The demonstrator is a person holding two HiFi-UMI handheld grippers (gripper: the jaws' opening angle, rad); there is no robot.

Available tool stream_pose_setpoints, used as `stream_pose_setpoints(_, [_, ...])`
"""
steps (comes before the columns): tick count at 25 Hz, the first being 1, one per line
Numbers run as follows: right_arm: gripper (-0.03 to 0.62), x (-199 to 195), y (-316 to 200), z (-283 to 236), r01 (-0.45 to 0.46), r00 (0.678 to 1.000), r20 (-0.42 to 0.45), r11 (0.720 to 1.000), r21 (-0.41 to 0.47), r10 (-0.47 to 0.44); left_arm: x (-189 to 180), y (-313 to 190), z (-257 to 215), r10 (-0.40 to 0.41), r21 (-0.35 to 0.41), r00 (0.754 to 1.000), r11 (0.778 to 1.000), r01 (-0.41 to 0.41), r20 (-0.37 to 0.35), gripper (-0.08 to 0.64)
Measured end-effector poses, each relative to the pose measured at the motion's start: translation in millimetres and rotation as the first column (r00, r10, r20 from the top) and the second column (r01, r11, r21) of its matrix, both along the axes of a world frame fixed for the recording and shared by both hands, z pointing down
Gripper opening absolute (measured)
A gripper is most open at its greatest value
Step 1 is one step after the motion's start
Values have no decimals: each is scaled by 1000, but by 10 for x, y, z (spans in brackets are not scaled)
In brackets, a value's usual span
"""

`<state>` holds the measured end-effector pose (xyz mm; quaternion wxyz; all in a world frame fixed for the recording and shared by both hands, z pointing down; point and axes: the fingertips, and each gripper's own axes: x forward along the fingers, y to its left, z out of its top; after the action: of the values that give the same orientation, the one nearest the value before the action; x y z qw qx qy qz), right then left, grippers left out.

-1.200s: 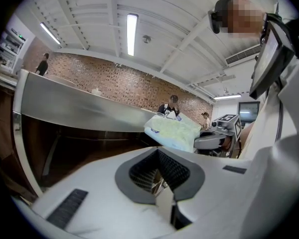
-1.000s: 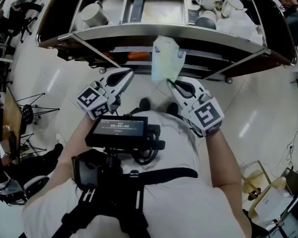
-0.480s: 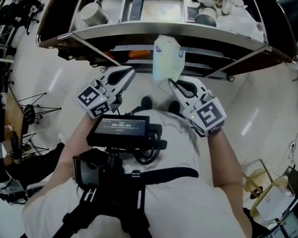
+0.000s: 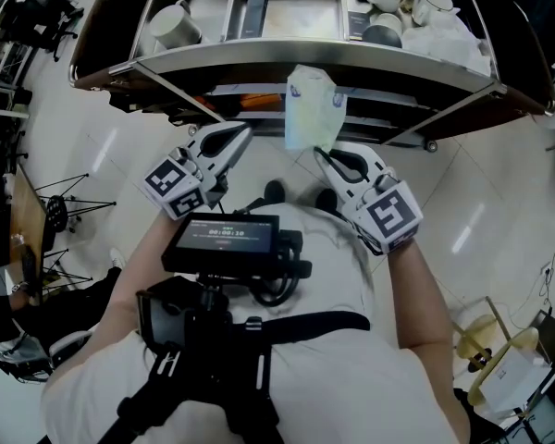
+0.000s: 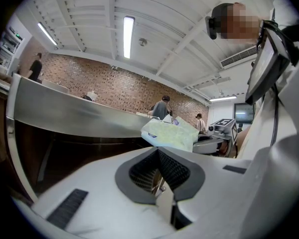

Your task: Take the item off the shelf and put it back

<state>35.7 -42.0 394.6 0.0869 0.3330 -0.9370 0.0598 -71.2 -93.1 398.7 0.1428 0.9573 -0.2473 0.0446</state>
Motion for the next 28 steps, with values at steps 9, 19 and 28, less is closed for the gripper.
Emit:
stream_pose_setpoints(9, [9,16,20,38,-4,1000,-1,1000,-12,4,2,0,5,-1,-2,1000,1000,1,3,12])
stream_pose_setpoints(19, [9,-26,34,4,5,1000,-1,1000,5,-5,-13,-3,6,1,2,1000,1000,-1,5,12])
stream_pose_setpoints(28, [9,-14,21,75,14,1000,-16,1000,-21,-14,14,-39,6,6,2,1000,1000,-6,7,12])
